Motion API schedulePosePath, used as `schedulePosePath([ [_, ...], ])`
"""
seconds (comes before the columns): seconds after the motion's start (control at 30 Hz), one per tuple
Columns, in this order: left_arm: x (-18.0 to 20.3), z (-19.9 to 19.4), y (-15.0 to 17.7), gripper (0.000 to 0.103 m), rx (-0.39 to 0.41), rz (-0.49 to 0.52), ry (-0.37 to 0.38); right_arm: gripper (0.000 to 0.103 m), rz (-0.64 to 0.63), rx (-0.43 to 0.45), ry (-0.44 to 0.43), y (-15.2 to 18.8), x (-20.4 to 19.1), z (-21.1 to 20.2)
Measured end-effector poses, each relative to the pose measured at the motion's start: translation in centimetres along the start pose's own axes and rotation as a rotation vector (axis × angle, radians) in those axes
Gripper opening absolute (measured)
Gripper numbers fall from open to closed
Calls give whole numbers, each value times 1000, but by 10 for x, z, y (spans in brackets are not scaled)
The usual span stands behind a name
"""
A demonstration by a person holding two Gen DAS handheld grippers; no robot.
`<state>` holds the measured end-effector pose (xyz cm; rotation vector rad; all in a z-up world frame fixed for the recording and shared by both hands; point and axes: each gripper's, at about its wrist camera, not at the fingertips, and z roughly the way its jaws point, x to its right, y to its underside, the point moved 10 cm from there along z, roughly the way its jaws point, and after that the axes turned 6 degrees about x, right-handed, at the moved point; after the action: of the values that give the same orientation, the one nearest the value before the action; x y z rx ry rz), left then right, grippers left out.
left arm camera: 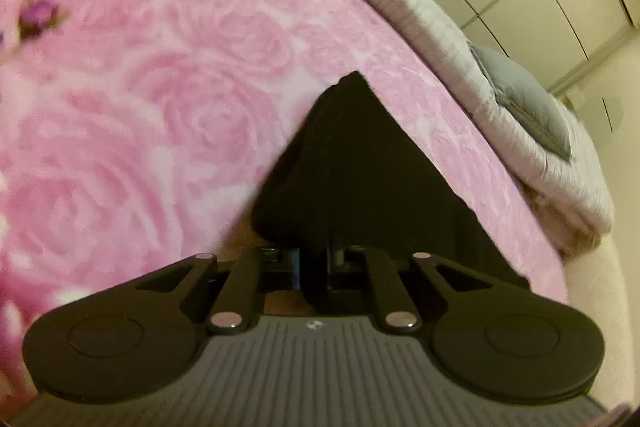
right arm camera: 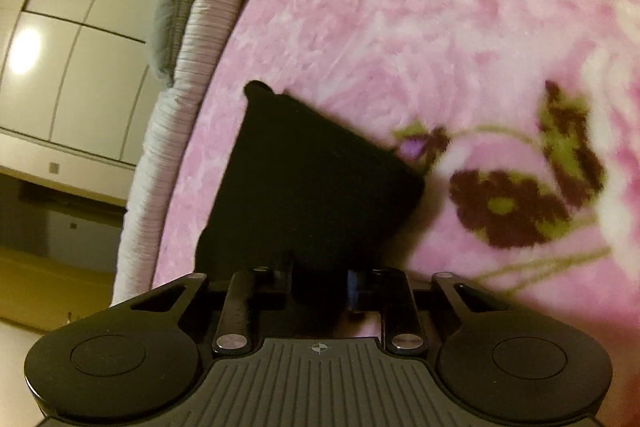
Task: Fold clothes
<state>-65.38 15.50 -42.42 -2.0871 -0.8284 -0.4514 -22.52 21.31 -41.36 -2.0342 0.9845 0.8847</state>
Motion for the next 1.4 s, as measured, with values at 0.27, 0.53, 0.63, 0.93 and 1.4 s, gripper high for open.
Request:
schedulePosePath([
  [0.27, -2, -64, 32, 7, -35, 47, 27, 20, -117, -37, -31, 4, -2, -58],
  [0.53, -25, -107, 75, 15, -125, 79, -2, 23, -87, -77, 6, 16, 45, -113],
  [0.63, -17, -119, 63, 14, -113, 117, 3, 27, -44, -74, 7, 12, 46, -116],
  [0.93, -2, -139, 37, 12, 1, 323, -42, 34, 57, -5, 55, -2, 61, -122],
  [1.4, -26, -85, 54, 7, -141, 129, 95, 8, -787, 175, 218, 14, -45, -117],
])
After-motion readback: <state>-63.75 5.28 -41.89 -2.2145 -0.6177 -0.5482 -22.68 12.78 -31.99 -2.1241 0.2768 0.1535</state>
